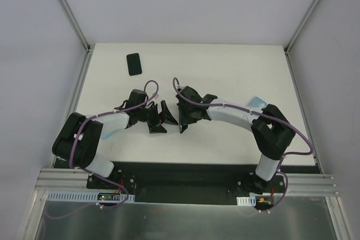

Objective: Take the phone out of the phone case
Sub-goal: Remove the phone case from the phone.

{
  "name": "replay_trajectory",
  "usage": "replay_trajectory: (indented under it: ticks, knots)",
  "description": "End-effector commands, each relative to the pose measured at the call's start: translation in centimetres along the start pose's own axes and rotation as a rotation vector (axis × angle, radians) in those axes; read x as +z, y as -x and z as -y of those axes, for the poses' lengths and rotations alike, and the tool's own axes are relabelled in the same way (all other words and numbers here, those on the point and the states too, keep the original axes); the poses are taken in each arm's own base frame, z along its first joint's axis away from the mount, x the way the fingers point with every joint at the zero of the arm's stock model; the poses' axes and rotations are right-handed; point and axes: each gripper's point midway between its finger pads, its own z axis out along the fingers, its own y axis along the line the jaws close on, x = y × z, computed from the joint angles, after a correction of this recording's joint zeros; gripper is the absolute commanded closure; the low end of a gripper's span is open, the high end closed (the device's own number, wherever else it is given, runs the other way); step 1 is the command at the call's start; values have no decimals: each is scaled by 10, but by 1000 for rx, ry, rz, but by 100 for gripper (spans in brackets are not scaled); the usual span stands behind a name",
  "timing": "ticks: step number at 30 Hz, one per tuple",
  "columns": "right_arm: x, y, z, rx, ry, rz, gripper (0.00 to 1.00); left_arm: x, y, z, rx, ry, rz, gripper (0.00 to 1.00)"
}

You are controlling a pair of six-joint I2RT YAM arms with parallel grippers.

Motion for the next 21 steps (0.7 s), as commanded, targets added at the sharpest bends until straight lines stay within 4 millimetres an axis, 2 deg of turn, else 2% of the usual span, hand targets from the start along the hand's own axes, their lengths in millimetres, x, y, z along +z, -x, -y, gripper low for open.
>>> replay_trajectory:
  ticks: [1,4,8,11,13,14,15,16,17,18,19,20,21]
  knots:
    - [22,-7,-49,10,202,-51,99,4,5,19,122,-86,-15,15]
    - [25,-10,-55,11,244,-73,99,4,5,22,156,-88,-3,16]
    - [28,-13,-77,22,336,-137,99,4,5,22,190,-83,5,17]
    - [33,-14,-83,37,345,-171,99,5,3,16,193,-67,-2,18]
    - [30,-14,-79,56,324,-176,99,6,3,13,194,-51,7,20]
    - [29,-13,-70,64,280,-163,99,5,3,12,193,-47,11,20]
    - [19,-10,-65,65,260,-137,99,3,4,15,202,-52,22,20]
    - [17,-4,-49,71,191,-104,98,1,3,13,197,-47,27,20]
    - [2,-3,-38,69,147,-89,99,-1,3,16,204,-53,37,20]
    - [-2,-5,-25,64,96,-80,99,-5,3,22,219,-65,50,20]
    - [-5,1,-5,58,4,-33,99,-7,2,24,229,-74,56,18]
    - [-19,-2,9,41,-50,-28,98,-12,2,31,248,-90,68,17]
    - [-24,-4,21,28,-100,-20,99,-14,1,34,262,-102,67,15]
